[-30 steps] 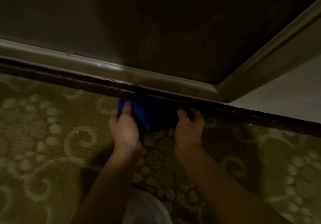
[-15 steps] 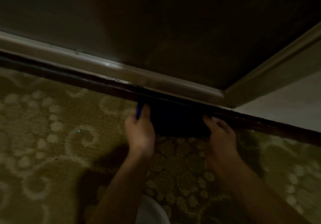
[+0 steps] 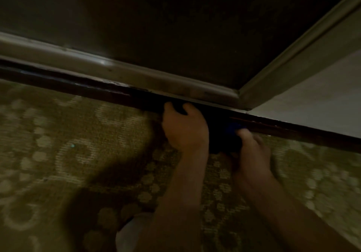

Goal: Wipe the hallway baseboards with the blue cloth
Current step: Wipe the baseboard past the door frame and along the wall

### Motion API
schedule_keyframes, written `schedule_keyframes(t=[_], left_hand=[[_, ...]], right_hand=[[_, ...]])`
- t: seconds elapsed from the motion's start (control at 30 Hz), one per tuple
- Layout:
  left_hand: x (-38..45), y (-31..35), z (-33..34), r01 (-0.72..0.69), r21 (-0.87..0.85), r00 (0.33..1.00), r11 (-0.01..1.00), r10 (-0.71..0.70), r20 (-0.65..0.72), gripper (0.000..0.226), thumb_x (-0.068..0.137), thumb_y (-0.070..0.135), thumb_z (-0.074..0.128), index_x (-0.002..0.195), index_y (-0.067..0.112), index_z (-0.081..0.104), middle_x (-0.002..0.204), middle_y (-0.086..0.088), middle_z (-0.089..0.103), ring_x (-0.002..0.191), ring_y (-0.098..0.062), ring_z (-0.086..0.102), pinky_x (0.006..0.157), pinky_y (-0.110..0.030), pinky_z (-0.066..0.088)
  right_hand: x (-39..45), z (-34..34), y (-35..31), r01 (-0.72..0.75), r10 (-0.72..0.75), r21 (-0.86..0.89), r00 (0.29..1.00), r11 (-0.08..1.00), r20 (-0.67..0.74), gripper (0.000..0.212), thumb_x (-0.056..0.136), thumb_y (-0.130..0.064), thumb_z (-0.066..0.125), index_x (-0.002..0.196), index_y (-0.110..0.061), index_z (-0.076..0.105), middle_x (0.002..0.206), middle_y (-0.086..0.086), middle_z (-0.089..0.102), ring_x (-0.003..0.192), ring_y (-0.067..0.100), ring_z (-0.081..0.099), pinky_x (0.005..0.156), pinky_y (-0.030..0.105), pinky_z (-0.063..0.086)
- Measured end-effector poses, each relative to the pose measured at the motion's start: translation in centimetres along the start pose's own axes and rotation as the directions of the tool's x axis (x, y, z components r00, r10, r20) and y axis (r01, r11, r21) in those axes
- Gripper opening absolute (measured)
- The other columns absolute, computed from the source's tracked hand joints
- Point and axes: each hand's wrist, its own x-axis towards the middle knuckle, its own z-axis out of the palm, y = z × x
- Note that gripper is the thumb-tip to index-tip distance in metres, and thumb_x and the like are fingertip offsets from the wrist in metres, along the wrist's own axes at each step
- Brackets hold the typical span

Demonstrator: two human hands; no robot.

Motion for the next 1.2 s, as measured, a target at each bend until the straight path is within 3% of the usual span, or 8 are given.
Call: schedule_keyframes(t=[0.1, 0.27, 0.37, 0.63, 0.83, 0.97, 1.07, 1.2], left_hand=[[1.3, -0.5, -1.4, 0.046, 0.004, 0.989, 0.999, -0.046, 0.142, 0.03, 0.097, 0.024, 0.053, 0.126, 0.017, 0.059, 0.108, 0.008, 0.061, 0.107, -0.016, 0.061, 0.086, -0.03, 0.047], [4.3, 0.6, -3.0, 0.022, -0.017, 0.984, 1.0, -0.025, -0.176, 0.038, 0.101, 0.02, 0.044, 0.137, 0.01, 0.05, 0.107, 0.001, 0.055, 0.096, -0.017, 0.057, 0.079, -0.03, 0.045], [2.5, 0.0, -0.9, -0.065, 0.085, 0.972, 0.994, 0.082, -0.221, 0.028, 0.099, 0.018, 0.045, 0.124, 0.009, 0.055, 0.101, 0.0, 0.056, 0.098, -0.024, 0.062, 0.074, -0.03, 0.044], [-3.3, -1.2, 3.2, -0.086, 0.21, 0.97, 0.974, 0.034, 0.24, 0.031, 0.096, 0.024, 0.055, 0.125, 0.014, 0.057, 0.125, -0.01, 0.062, 0.117, -0.029, 0.058, 0.092, -0.036, 0.048], [3.2, -0.5, -2.8, 0.003, -0.121, 0.993, 0.993, -0.018, -0.118, 0.036, 0.1, 0.021, 0.049, 0.133, 0.008, 0.054, 0.129, -0.012, 0.061, 0.118, -0.027, 0.059, 0.098, -0.034, 0.047], [2.3, 1.2, -0.4, 0.162, -0.083, 0.962, 0.983, -0.176, -0.211, 0.032, 0.101, 0.022, 0.042, 0.13, 0.009, 0.048, 0.131, -0.014, 0.055, 0.122, -0.033, 0.05, 0.096, -0.044, 0.043], [1.7, -0.5, -2.0, 0.03, -0.085, 0.999, 0.996, -0.031, -0.011, 0.027, 0.102, 0.023, 0.045, 0.126, 0.011, 0.05, 0.118, 0.0, 0.058, 0.114, -0.022, 0.054, 0.097, -0.038, 0.046], [4.5, -3.2, -7.7, 0.15, -0.192, 0.973, 0.97, -0.11, 0.201, 0.019, 0.101, 0.026, 0.05, 0.12, 0.026, 0.055, 0.104, 0.013, 0.062, 0.099, -0.004, 0.061, 0.09, -0.028, 0.047]], right_hand=[[-0.3, -0.8, 0.7, -0.025, 0.025, 0.031, 1.0, 0.999, 0.016, 0.019, 0.094, -0.013, 0.06, 0.112, -0.008, 0.063, 0.112, 0.013, 0.069, 0.101, 0.029, 0.068, 0.086, 0.045, 0.058], [-2.5, 2.2, 1.6, -0.042, 0.054, -0.054, 0.966, 0.998, 0.252, 0.004, 0.094, -0.014, 0.062, 0.094, -0.01, 0.064, 0.099, 0.007, 0.072, 0.094, 0.022, 0.071, 0.077, 0.038, 0.059], [-2.5, 2.1, 1.3, -0.04, 0.043, -0.023, 0.982, 0.999, 0.183, 0.006, 0.095, -0.012, 0.059, 0.097, -0.006, 0.061, 0.097, 0.009, 0.071, 0.087, 0.02, 0.069, 0.073, 0.036, 0.058], [-0.5, -1.7, -0.3, 0.065, -0.051, 0.067, 0.979, 0.996, -0.197, 0.012, 0.096, -0.007, 0.054, 0.107, -0.002, 0.054, 0.097, 0.008, 0.062, 0.102, 0.029, 0.063, 0.085, 0.046, 0.056], [-1.7, 4.0, 0.0, -0.016, 0.016, -0.001, 0.997, 1.0, 0.072, 0.017, 0.096, -0.014, 0.06, 0.112, -0.012, 0.065, 0.104, 0.006, 0.069, 0.095, 0.022, 0.067, 0.086, 0.04, 0.057], [-1.5, 6.8, -0.7, 0.072, -0.065, -0.063, 0.991, 0.995, 0.118, 0.027, 0.094, -0.012, 0.059, 0.117, 0.003, 0.065, 0.114, 0.024, 0.068, 0.102, 0.038, 0.066, 0.072, 0.031, 0.051], [-0.9, 5.5, -1.0, 0.047, -0.041, -0.09, 0.997, 0.995, 0.07, 0.018, 0.094, -0.013, 0.061, 0.11, -0.007, 0.067, 0.111, 0.018, 0.07, 0.103, 0.034, 0.068, 0.086, 0.036, 0.055], [-1.5, 7.5, 0.7, 0.079, -0.078, -0.108, 0.997, 0.991, 0.02, 0.003, 0.097, -0.015, 0.057, 0.098, -0.013, 0.059, 0.108, 0.006, 0.067, 0.1, 0.024, 0.066, 0.095, 0.042, 0.054]])
